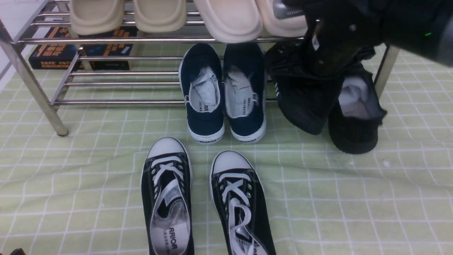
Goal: Take the shoes off the shelf with your hand from the green coffee tablecloth.
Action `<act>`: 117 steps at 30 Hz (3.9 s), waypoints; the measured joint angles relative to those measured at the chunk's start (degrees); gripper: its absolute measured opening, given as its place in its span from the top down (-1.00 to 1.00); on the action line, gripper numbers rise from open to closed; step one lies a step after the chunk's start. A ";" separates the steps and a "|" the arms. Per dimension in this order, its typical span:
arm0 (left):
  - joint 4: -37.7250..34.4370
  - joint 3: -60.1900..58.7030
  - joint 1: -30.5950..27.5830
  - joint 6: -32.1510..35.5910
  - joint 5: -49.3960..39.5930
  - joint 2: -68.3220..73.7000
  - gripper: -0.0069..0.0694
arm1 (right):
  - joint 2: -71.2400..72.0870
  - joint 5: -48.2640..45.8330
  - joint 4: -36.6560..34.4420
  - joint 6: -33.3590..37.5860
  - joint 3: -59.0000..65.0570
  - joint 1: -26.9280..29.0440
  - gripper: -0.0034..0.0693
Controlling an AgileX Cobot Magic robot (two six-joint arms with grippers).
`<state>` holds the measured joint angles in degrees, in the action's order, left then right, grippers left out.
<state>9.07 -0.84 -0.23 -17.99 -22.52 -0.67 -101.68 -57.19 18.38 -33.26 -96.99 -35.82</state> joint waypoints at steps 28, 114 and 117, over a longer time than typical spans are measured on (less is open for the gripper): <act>0.03 0.00 0.00 0.00 0.00 0.00 0.19 | 16.12 -15.29 -15.12 15.34 1.39 -2.56 0.89; 0.07 0.00 0.00 0.00 0.00 0.00 0.19 | -8.79 3.41 -3.18 1.84 11.42 8.25 -0.28; 0.07 0.00 0.00 0.00 0.00 0.00 0.19 | -9.83 4.58 -3.12 1.84 11.42 8.25 -0.10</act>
<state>9.14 -0.84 -0.23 -17.99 -22.52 -0.67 -111.51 -52.62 15.25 -31.42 -85.58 -27.57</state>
